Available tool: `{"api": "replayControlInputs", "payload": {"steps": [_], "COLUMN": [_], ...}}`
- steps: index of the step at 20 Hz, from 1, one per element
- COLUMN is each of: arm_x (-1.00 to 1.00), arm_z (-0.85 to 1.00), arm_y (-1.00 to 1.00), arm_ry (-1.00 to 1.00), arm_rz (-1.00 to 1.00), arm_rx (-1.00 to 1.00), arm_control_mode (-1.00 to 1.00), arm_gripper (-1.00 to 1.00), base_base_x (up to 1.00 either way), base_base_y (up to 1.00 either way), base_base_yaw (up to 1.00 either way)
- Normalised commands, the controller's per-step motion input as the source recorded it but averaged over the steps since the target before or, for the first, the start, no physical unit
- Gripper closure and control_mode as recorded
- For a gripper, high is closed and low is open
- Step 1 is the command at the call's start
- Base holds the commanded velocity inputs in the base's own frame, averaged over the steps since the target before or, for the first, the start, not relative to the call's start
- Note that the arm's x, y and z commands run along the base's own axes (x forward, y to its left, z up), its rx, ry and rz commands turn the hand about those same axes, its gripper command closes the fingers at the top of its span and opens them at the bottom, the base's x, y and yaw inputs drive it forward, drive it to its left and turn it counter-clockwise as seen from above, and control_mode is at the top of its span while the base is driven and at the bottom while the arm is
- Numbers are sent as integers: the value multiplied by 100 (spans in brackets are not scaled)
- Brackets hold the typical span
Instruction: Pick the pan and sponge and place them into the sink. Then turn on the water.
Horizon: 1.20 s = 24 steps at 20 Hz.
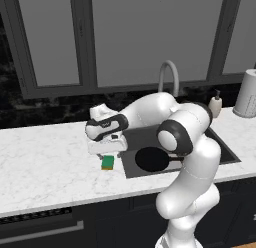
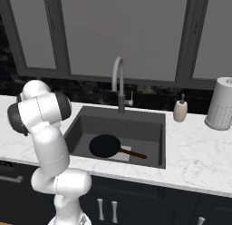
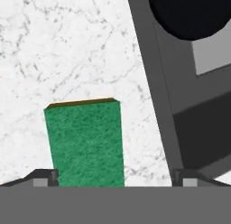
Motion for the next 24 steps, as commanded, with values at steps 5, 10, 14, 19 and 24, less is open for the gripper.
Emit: {"api": "replayControlInputs", "payload": {"steps": [5,10,14,19,24], "arm_x": [2,0,0,0,8], "arm_z": [-25,-30,-31,-44,-37], "arm_y": [0,0,0,0,0], "arm_ry": [-22,-19,-13,-12,3], "arm_rz": [11,2,0,0,0], "arm_rx": [8,7,7,7,2], "arm_control_mode": [-100,-100,-100,-100,-100], "arm_gripper": [-100,-100,-100,-100,100], "base_base_x": [0,0,0,0,0], "base_base_y": [0,0,0,0,0], "base_base_yaw": [0,0,0,0,0]}}
